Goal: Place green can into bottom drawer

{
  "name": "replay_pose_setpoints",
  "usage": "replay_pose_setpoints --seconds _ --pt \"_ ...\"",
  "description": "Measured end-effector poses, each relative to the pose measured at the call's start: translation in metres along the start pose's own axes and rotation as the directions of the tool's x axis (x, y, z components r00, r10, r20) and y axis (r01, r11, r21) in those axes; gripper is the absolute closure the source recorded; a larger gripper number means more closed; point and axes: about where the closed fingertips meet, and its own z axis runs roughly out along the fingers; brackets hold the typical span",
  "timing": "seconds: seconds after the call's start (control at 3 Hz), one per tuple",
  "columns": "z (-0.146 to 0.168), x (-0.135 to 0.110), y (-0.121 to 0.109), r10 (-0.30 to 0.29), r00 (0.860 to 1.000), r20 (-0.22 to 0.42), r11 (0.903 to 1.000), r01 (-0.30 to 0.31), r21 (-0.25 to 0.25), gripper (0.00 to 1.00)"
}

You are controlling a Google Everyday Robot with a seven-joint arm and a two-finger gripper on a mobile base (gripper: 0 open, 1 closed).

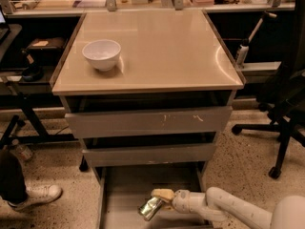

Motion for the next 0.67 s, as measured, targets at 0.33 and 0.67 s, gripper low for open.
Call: replay_pose_setpoints --seconds 0.33,0.67 --pt "0.0014 -0.0011 -0.0041 0.006 1.0 0.004 1.0 -0.006 -0.003 1.0" --pt "0.0108 -0.0031 -0.0132 0.044 0.999 0.019 0.999 -0.044 -0.006 1.0"
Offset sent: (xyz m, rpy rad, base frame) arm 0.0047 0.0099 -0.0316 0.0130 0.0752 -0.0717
